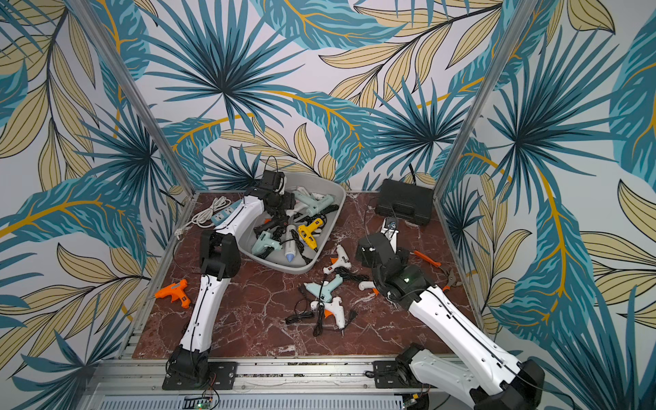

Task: Put the hot melt glue gun into the storage box
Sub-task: Place the hot melt adhesive gun in the storage box.

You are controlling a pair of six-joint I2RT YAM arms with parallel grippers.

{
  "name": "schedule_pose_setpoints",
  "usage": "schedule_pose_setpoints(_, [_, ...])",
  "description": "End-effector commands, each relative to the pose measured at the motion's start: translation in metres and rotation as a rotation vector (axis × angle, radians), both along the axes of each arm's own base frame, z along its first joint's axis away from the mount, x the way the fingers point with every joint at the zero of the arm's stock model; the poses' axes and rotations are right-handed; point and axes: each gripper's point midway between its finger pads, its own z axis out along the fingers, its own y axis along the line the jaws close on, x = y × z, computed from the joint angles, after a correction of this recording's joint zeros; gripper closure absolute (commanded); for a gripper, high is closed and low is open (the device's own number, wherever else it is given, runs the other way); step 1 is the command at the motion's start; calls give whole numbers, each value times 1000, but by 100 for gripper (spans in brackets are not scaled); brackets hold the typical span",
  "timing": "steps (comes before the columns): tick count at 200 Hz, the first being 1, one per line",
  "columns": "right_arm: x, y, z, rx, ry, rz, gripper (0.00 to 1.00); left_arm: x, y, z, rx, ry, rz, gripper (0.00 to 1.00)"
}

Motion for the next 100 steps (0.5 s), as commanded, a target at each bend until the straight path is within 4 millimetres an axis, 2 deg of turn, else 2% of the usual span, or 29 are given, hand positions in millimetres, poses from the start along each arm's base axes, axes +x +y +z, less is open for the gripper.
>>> schedule_pose_setpoints(1, [-11, -13, -19, 5, 50, -78, 1, -18, 3, 88, -77, -94, 15, 24])
schedule_pose_setpoints(21, [-20, -20, -30, 44, 75, -117, 1, -41, 6, 113, -117, -106, 29, 20])
schedule_pose_setpoints(45, [-26, -28, -52, 120, 153, -131, 1, -70, 6, 134, -156, -124, 28, 12])
schedule_pose_setpoints(78, [-37, -43, -93, 223, 322, -126, 1, -114, -2, 149, -177, -149, -6, 0])
schedule_pose_setpoints(100, [-47, -49, -119, 274, 423, -105, 2, -143, -10, 159, -164, -197, -41, 0])
